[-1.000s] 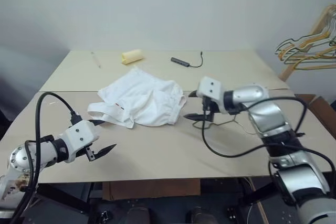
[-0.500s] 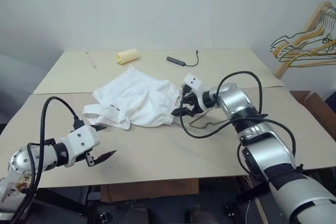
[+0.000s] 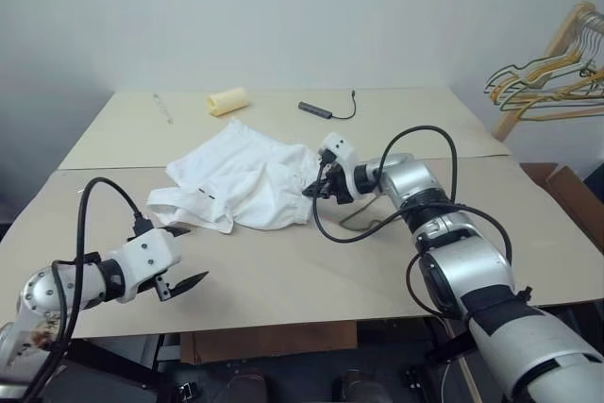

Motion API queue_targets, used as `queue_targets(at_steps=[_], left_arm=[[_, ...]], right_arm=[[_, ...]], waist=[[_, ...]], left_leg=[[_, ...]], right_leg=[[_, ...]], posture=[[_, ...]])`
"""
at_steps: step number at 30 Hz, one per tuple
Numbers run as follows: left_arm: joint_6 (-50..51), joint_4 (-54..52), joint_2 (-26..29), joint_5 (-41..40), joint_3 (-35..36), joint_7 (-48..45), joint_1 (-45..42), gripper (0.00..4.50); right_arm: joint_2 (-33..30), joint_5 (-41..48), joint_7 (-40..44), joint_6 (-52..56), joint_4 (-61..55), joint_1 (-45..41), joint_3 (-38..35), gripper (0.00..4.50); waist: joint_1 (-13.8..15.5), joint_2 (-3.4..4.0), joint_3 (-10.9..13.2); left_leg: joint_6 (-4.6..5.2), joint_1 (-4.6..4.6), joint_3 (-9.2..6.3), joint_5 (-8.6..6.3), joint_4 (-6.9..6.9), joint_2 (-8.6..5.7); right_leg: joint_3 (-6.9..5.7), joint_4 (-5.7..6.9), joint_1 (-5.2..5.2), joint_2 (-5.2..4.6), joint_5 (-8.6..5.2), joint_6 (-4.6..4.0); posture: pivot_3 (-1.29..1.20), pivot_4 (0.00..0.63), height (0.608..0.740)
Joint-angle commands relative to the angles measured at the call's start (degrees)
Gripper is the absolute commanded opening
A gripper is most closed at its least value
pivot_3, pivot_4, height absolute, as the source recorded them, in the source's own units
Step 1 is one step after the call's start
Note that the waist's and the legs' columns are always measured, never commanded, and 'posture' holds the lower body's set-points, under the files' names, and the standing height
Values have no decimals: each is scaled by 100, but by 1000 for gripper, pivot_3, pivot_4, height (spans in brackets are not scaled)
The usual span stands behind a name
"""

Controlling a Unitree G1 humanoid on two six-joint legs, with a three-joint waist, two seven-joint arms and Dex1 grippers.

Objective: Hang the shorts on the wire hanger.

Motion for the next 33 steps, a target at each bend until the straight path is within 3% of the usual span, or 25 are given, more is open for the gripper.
queue_targets(at_steps=[1,11,17,21,31,33], left_arm=[[-173,452,-382,243,-220,582,-635,4500],[-25,2615,-1429,662,-1072,1256,-2220,4500],[166,3094,-1794,606,-1196,1378,-2465,4500],[-64,3191,-1901,596,-1148,1492,-2412,3596],[-172,2996,-1881,628,-1108,1755,-2308,160],[-182,2828,-1818,607,-1051,1761,-2207,27]], right_arm=[[3,-16,42,-73,-313,-36,-5,10],[-77,-133,-224,-60,-1022,432,100,10],[-137,-150,-298,31,-1237,553,141,10],[-144,-160,-323,53,-1308,573,130,0],[-137,-210,-372,14,-1359,624,164,0],[-153,-217,-387,2,-1391,653,167,0]], waist=[[12,-1,-1],[-7,-8,-5],[-48,-8,-6],[-56,-9,-6],[-105,-10,-7],[-118,-9,-6]], left_leg=[[0,2,0,1,0,-1],[-1,-4,-3,2,2,-4],[-1,-6,-3,1,1,-5],[-1,-3,-5,2,1,-6],[-1,-4,-6,2,2,-6],[-1,-4,-7,2,2,-6]], right_leg=[[0,1,4,0,0,0],[1,3,2,1,2,0],[2,3,-1,1,3,-1],[2,6,0,0,3,-2],[2,6,1,0,4,-2],[2,6,1,0,4,-2]], posture=[[176,0,740],[146,0,740],[119,0,740],[120,0,740],[121,0,740],[118,0,740]])
